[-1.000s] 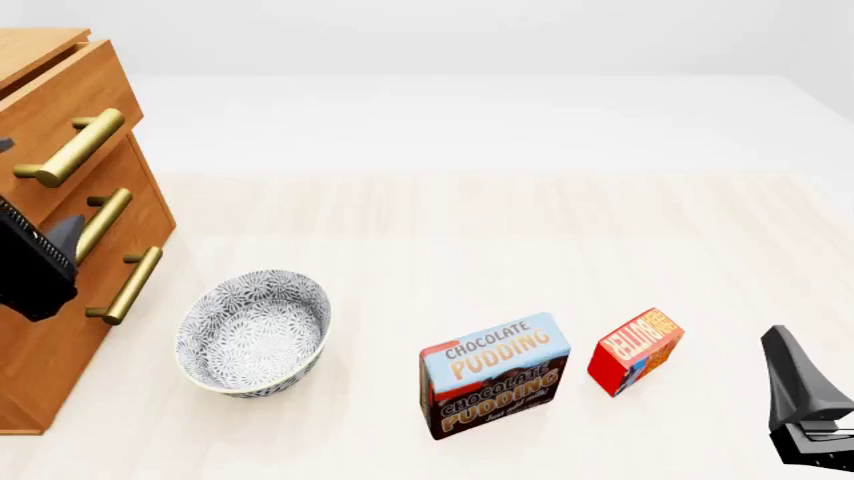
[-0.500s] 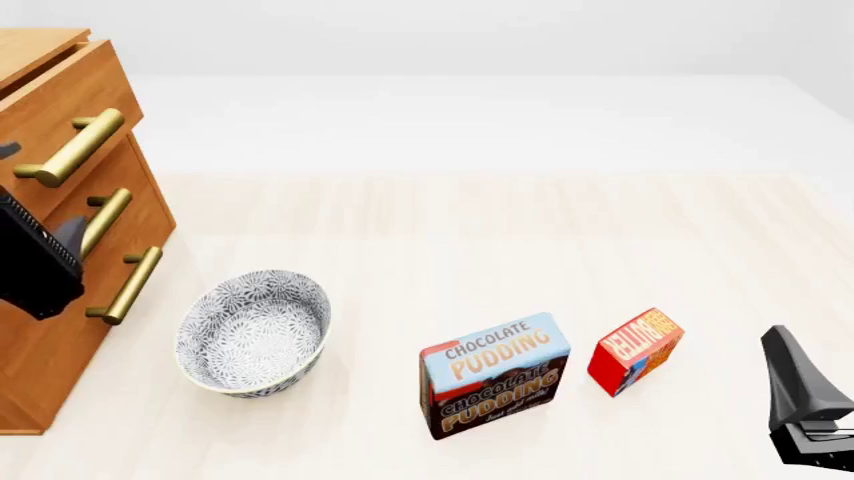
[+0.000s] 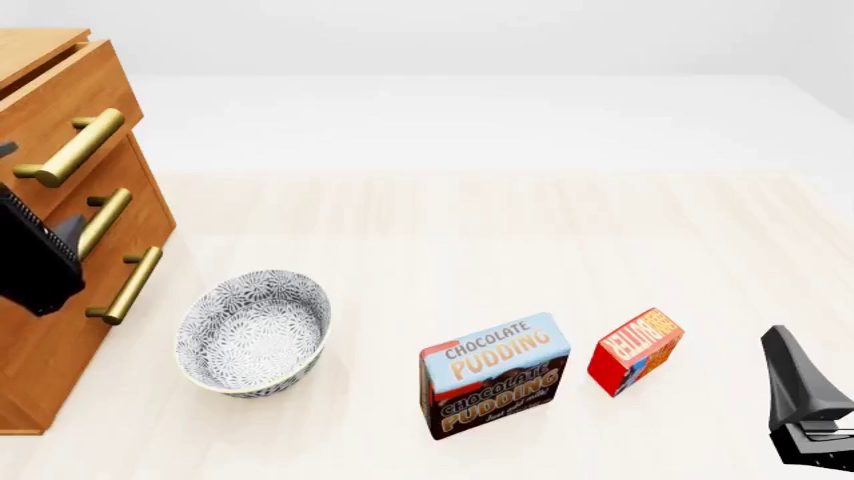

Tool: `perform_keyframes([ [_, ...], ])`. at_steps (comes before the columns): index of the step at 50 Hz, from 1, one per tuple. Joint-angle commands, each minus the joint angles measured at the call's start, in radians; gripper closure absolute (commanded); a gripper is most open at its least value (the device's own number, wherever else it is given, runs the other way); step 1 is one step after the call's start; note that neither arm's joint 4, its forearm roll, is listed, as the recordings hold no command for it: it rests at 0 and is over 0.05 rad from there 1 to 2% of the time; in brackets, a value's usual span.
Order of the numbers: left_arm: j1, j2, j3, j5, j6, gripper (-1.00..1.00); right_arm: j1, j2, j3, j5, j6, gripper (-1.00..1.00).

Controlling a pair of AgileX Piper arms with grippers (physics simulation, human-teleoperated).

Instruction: Put the butter at the back in the top drawer of the cabinet and close it.

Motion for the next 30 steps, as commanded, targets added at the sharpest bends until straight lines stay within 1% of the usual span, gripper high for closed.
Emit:
perform_keyframes([
  [1,0.001,0.023,-0.004,-0.017,0.001,-1.00,0.000,0.000,0.000,0.000,0.000,-1.00],
  [30,0.009,0.054,-0.006,-0.042,0.006,-1.00,0.000,0.000,0.000,0.000,0.000,-1.00],
])
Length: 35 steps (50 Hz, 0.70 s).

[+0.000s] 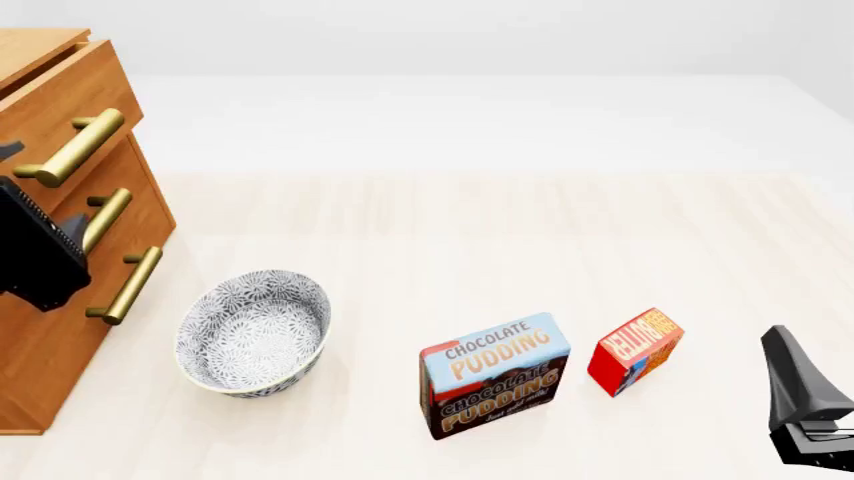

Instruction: Put the butter at the back in the top drawer of the cabinet and close it.

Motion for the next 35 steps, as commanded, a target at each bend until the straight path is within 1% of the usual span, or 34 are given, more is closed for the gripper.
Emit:
perform_keyframes([
  [1,0.003,0.008,-0.001,-0.008,0.002,-1.00,0.000,0.000,0.000,0.000,0.000,-1.00],
  [17,0.005,0.028,-0.010,-0.021,0.004,-1.00,0.000,0.000,0.000,0.000,0.000,-1.00],
  [21,0.004,0.033,-0.022,-0.010,-0.008,-1.00,0.000,0.000,0.000,0.000,0.000,-1.00],
  [35,0.006,0.054,-0.024,-0.032,-0.006,-1.00,0.000,0.000,0.000,0.000,0.000,-1.00],
])
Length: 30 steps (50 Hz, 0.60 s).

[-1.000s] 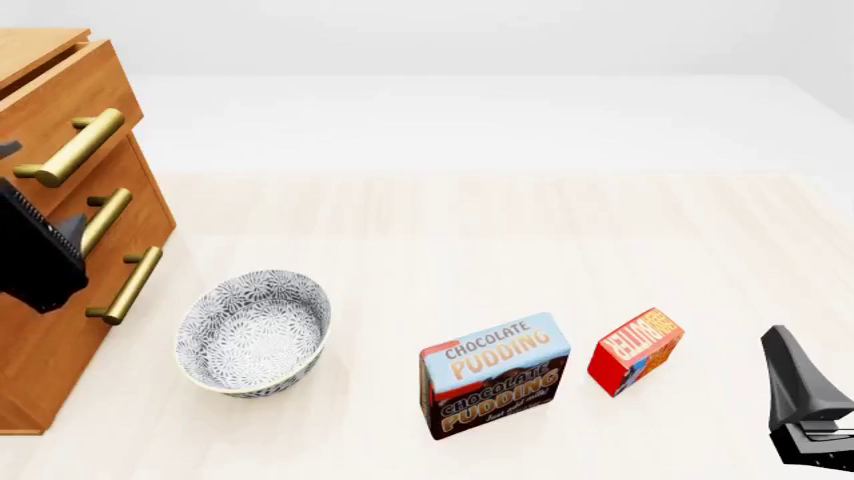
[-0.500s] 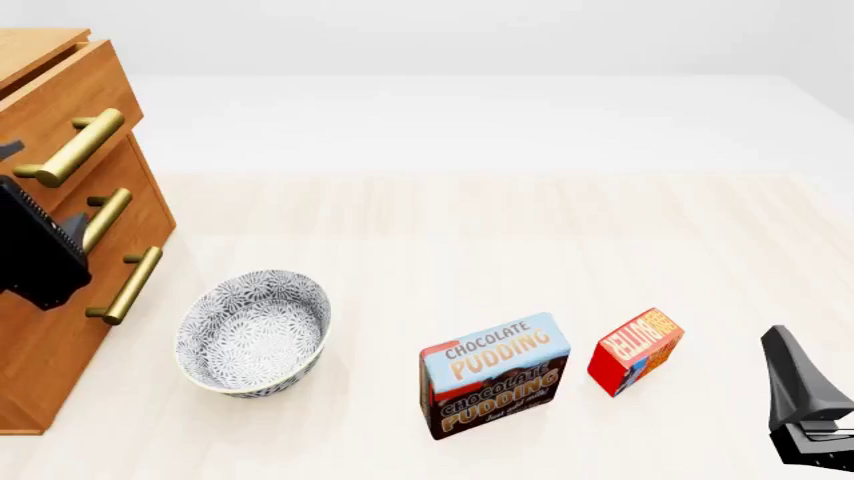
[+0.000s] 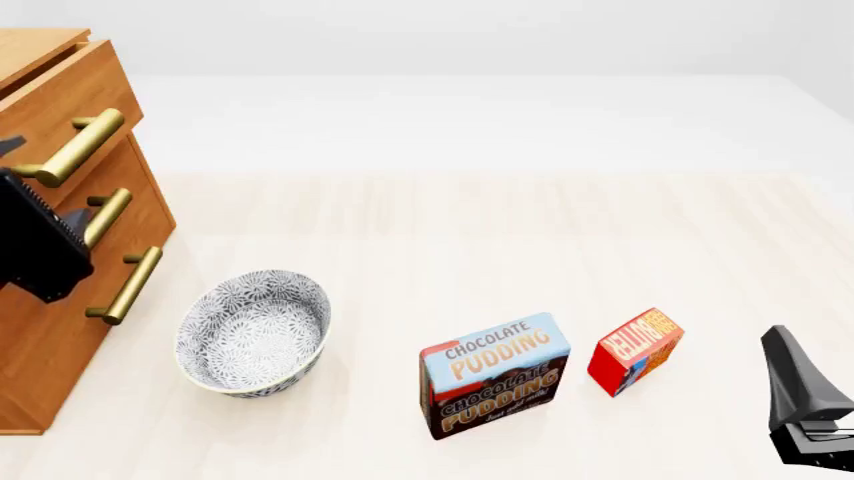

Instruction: Put the butter at the back in the top drawer of the cabinet and close it.

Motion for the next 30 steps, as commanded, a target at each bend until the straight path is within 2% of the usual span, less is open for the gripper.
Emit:
perform_keyframes([
  [1,0.001,0.017,-0.004,-0.013,-0.001,-1.00,0.000,0.000,0.000,0.000,0.000,-1.00],
  [30,0.000,0.099,-0.011,-0.071,0.002,-1.00,0.000,0.000,0.000,0.000,0.000,-1.00],
])
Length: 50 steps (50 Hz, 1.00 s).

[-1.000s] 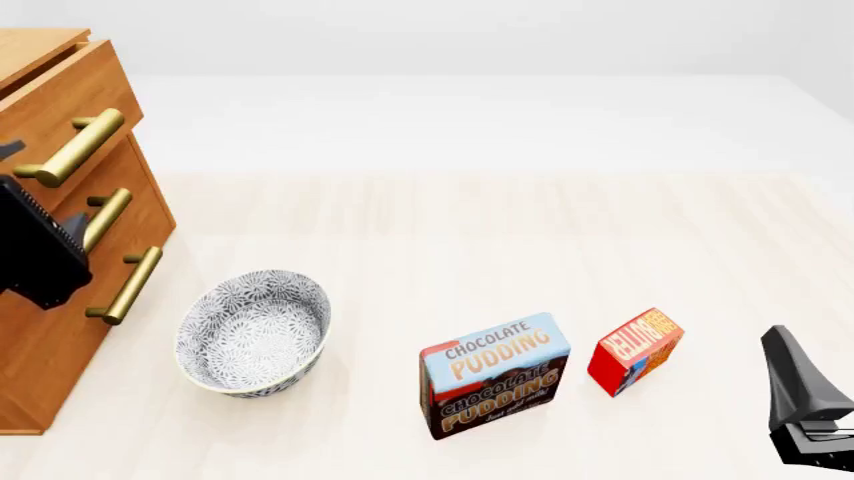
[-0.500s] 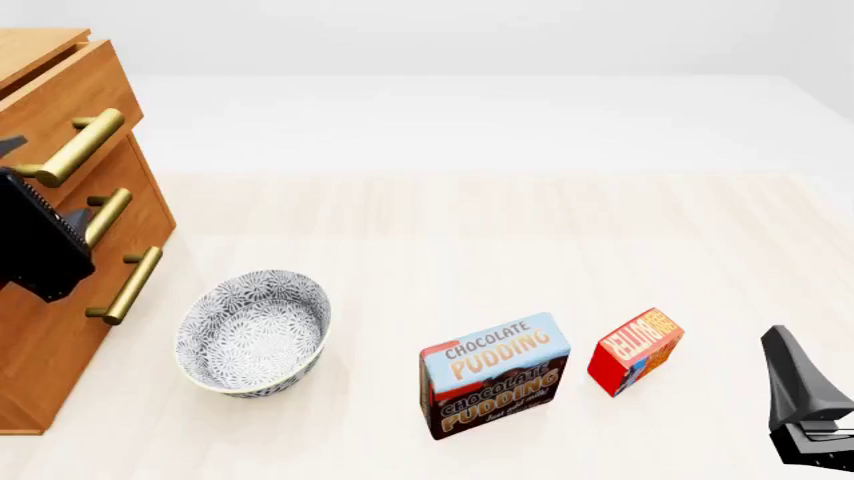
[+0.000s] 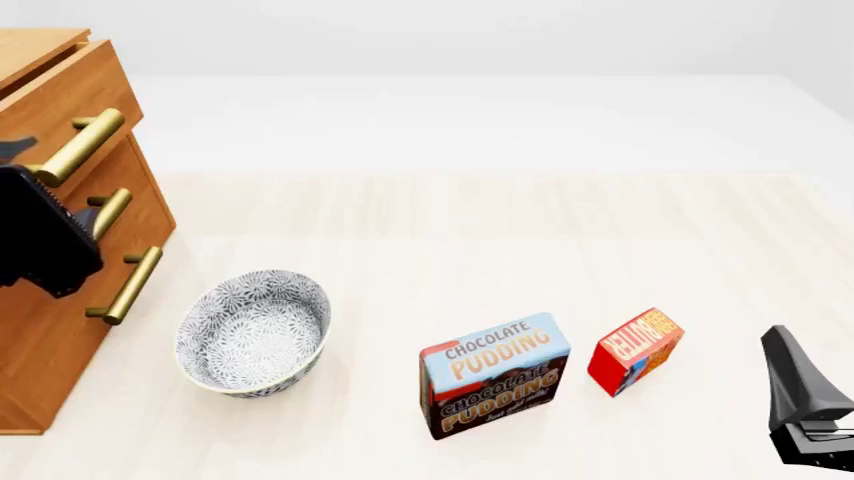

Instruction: Put the butter at the back in the top drawer of the cabinet and close it.

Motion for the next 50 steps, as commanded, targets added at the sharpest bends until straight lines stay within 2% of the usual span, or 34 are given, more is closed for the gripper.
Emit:
perform_keyframes([
  [1,0.000,0.035,-0.004,-0.024,0.001,-1.00,0.000,0.000,0.000,0.000,0.000,-1.00],
  [32,-0.003,0.065,-0.008,-0.050,-0.011,-1.00,0.000,0.000,0.000,0.000,0.000,-1.00],
  [33,0.001,0.062,-0.007,-0.048,-0.010,1.00,0.000,0.000,0.000,0.000,0.000,-1.00],
  [50,0.006,0.061,0.001,-0.050,-0.009,1.00,0.000,0.000,0.000,0.000,0.000,-1.00],
])
